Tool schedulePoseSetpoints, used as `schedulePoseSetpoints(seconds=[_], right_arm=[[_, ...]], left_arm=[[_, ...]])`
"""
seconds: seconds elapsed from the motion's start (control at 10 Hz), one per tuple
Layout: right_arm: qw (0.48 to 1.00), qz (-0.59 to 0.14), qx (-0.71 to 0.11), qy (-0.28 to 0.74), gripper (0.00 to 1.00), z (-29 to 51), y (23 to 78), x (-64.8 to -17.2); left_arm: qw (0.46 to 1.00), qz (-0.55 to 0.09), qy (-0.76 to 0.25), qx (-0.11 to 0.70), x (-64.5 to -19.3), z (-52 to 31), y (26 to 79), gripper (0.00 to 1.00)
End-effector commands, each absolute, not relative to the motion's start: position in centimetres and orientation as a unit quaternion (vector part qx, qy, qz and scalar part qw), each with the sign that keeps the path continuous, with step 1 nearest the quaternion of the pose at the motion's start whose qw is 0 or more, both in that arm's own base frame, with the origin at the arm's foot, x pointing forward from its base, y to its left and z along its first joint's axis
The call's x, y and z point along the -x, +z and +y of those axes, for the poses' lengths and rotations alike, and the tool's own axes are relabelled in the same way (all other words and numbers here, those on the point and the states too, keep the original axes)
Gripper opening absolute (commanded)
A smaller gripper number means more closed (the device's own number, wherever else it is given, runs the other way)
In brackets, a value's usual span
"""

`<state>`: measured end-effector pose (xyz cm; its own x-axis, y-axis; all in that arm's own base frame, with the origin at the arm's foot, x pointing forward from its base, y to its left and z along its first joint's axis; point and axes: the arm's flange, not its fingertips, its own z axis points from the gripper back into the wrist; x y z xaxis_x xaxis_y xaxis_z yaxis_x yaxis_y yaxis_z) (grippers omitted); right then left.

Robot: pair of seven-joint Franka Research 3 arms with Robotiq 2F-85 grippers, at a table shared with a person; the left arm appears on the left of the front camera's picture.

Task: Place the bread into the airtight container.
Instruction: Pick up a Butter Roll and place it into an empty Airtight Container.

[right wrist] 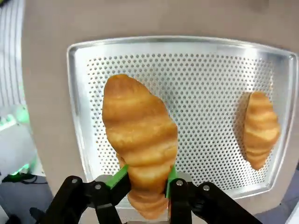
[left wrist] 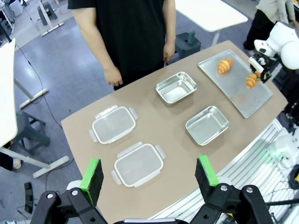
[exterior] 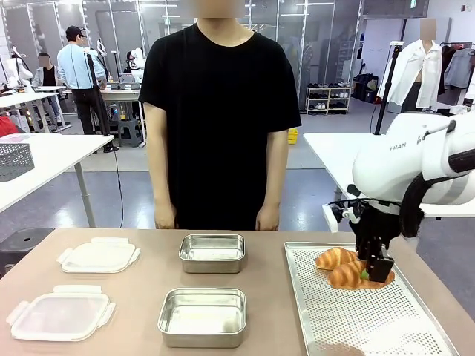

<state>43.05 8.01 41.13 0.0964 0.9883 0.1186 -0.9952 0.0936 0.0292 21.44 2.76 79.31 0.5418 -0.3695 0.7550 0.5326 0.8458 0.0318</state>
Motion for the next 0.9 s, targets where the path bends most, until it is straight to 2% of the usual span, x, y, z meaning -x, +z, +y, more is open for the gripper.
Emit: schedulePoseSetpoints(seconds=[0.0,0.3,0.8], right_arm=[[0.762,-0.032,-0.043,0.646,0.28,12.1,42.9,-41.7],[0.779,-0.034,-0.038,0.624,0.28,20.2,44.5,-41.5],[0.784,-0.03,-0.036,0.619,0.28,33.3,43.8,-39.6]], left_arm=[[0.873,-0.403,-0.257,0.101,-21.5,2.7,79.4,1.0],[0.873,-0.403,-0.257,0.101,-21.5,2.7,79.4,1.0],[0.873,-0.403,-0.257,0.101,-21.5,2.7,79.4,1.0]])
